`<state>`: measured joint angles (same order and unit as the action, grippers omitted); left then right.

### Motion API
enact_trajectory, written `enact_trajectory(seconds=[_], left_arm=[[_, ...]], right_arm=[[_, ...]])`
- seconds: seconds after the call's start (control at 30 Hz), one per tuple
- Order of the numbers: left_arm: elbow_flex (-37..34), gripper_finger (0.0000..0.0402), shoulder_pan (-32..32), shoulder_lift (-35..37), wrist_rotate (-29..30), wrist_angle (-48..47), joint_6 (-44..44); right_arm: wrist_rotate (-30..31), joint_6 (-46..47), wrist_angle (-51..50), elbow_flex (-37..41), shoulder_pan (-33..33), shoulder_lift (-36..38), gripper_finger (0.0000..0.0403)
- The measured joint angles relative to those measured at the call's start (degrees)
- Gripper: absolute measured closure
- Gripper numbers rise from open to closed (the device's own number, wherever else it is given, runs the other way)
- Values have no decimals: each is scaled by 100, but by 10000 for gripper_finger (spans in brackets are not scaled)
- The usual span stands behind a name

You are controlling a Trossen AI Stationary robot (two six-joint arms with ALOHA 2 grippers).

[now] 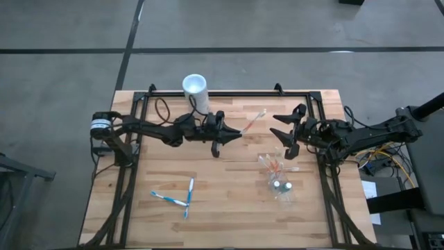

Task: Pick & Place toothbrushing station
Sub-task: Put the orange toothbrush into the top section of the transparent organizer

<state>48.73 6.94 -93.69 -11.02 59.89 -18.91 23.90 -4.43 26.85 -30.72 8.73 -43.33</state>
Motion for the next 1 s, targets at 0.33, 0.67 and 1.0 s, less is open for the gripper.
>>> enact_trajectory(seconds=[0.33, 0.67, 1.0], left_arm=[[503, 378, -2, -76, -343, -933, 258], [507, 378, -2, -81, -335, -1295, 158], [507, 378, -2, -81, -405, -1330, 89]], right_arm=[[-11, 0, 4, 0, -2, 0, 177], [-55, -2, 2, 0, -2, 0, 177], [-475, 170, 43, 0, -2, 4, 177]])
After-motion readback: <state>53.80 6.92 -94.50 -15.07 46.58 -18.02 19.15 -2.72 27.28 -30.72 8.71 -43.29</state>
